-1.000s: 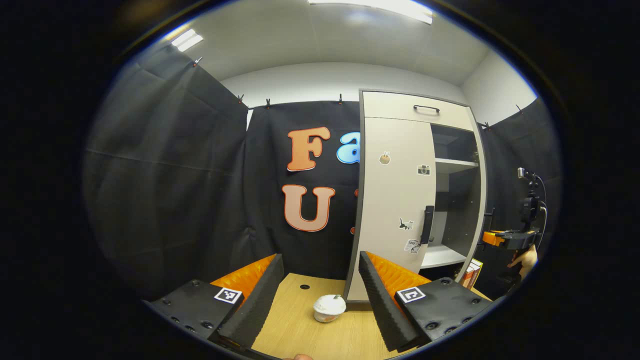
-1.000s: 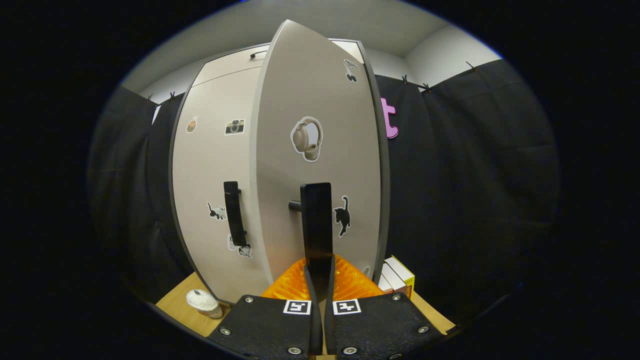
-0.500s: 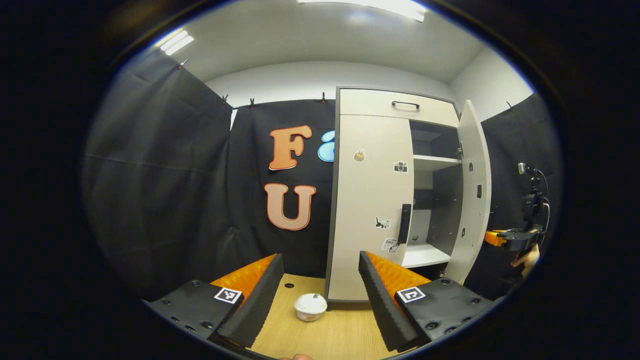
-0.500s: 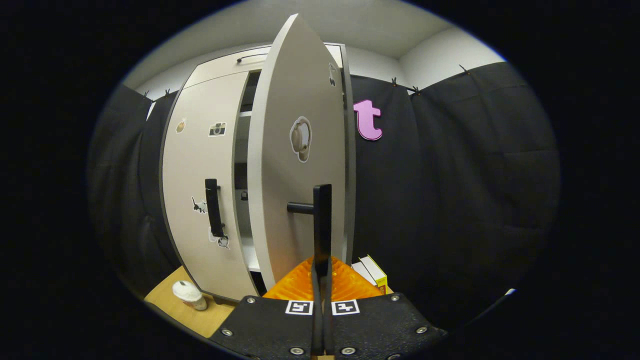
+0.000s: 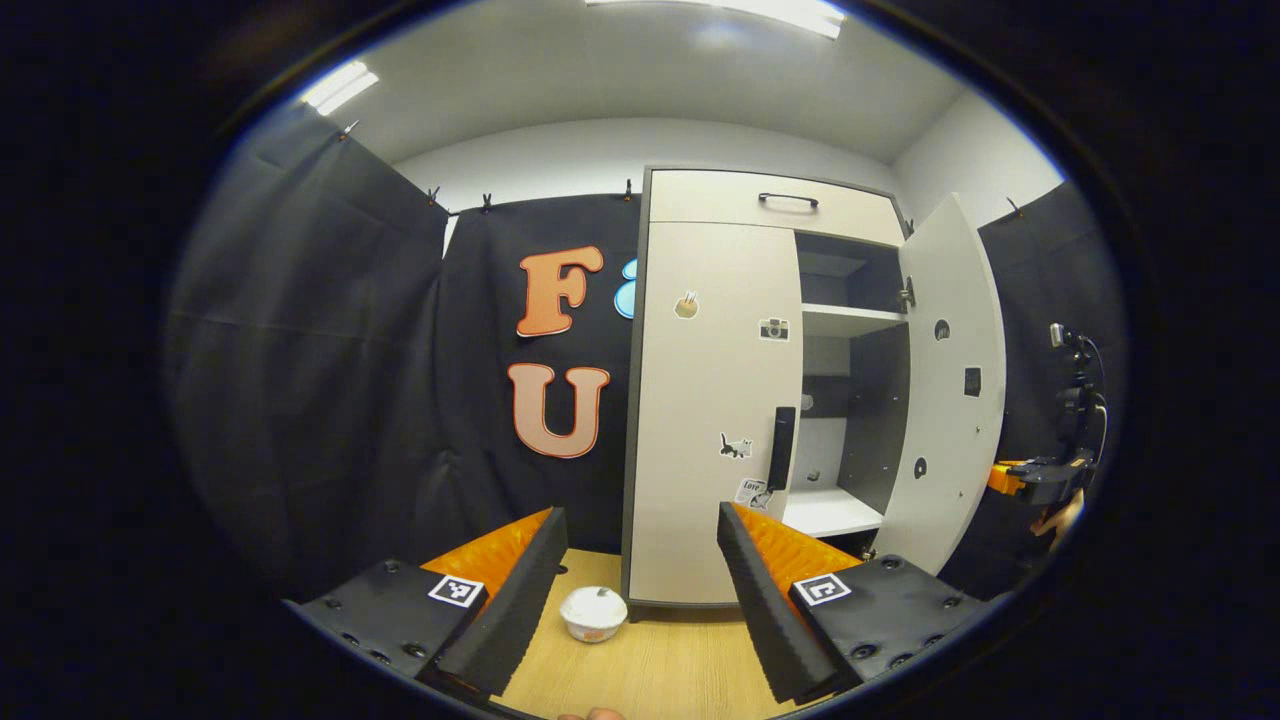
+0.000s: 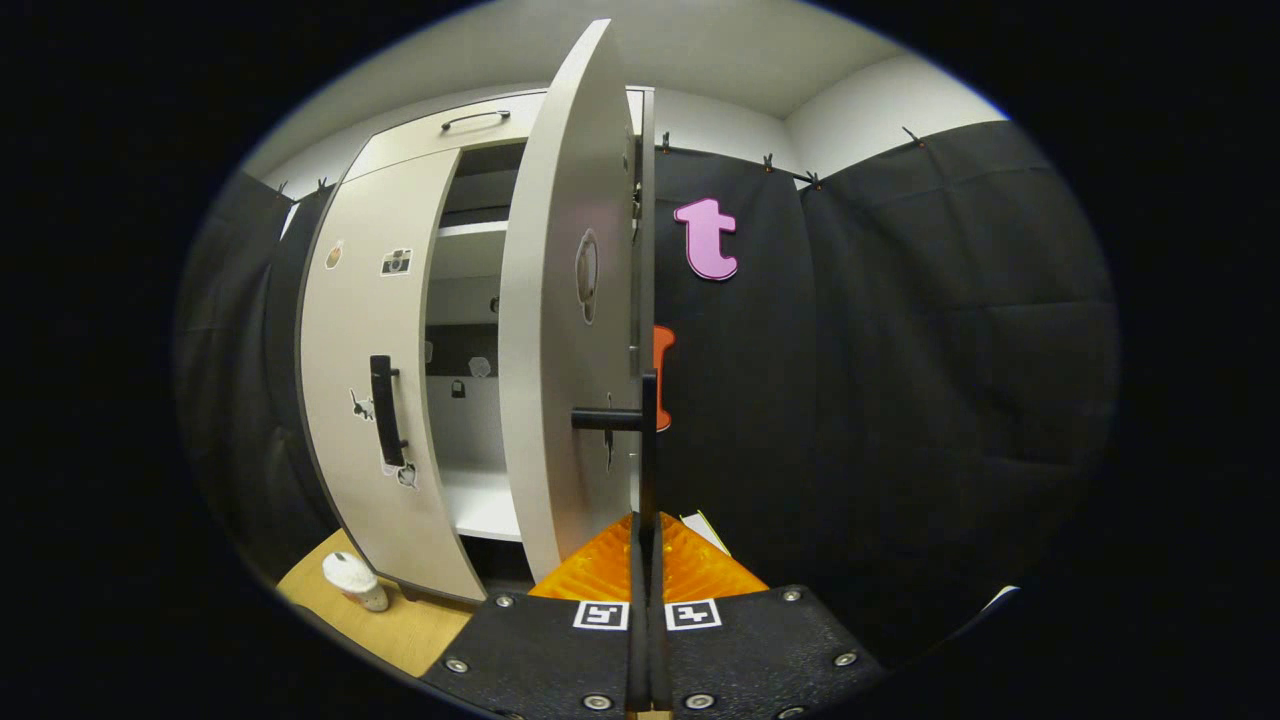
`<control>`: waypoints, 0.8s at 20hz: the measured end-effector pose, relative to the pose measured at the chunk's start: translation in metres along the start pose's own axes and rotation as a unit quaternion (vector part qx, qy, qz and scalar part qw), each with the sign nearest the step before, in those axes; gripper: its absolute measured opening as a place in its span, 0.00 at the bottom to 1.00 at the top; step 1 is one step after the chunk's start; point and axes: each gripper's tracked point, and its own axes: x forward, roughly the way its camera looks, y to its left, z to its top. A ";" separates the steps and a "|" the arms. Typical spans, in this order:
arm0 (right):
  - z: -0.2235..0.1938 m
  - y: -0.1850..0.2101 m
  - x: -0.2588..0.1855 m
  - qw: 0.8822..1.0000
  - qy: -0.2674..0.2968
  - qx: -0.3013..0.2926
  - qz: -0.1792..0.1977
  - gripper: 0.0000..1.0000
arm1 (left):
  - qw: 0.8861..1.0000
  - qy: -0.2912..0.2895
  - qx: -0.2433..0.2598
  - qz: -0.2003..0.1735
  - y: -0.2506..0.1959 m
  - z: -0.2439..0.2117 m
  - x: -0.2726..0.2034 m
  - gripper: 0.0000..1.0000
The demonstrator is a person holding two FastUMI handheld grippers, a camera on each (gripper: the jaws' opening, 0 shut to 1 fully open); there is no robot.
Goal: Open the right door of the double-door shoe cabinet with the right hand, and open the left door with the left hand.
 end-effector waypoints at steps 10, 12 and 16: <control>0.009 -0.041 -0.015 0.998 -0.016 0.045 -0.031 0.93 | 1.000 -0.001 0.008 -0.020 -0.072 -0.002 0.047 0.97; 0.010 -0.046 -0.016 0.999 -0.020 0.034 -0.030 0.93 | 0.999 -0.009 0.009 -0.032 -0.090 -0.001 0.064 0.96; 0.007 -0.057 -0.018 0.999 -0.018 0.022 -0.024 0.93 | 0.999 0.001 0.011 -0.042 -0.117 -0.011 0.103 0.96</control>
